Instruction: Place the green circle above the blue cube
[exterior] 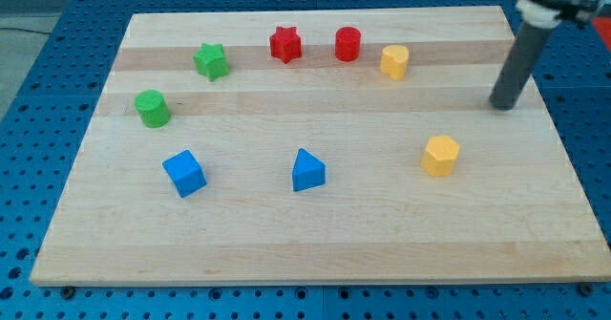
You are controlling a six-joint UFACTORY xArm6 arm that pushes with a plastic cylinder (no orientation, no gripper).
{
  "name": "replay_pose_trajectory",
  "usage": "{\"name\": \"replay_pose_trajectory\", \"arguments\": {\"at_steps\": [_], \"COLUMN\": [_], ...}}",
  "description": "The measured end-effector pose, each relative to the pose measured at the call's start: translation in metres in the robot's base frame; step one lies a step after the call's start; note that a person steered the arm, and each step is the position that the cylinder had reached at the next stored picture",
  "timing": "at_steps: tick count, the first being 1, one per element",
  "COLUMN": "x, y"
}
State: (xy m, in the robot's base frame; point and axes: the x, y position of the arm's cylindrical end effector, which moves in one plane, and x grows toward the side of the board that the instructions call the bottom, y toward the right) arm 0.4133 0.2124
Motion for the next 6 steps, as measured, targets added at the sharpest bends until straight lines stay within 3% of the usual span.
{"name": "replay_pose_trajectory", "arguments": {"at_steps": [2,3,4,5,6], "x": [0.012,0.039,0.045,0.0,-0.025], "y": [-0.231,-0.353,-0.438,-0.475,-0.466]}}
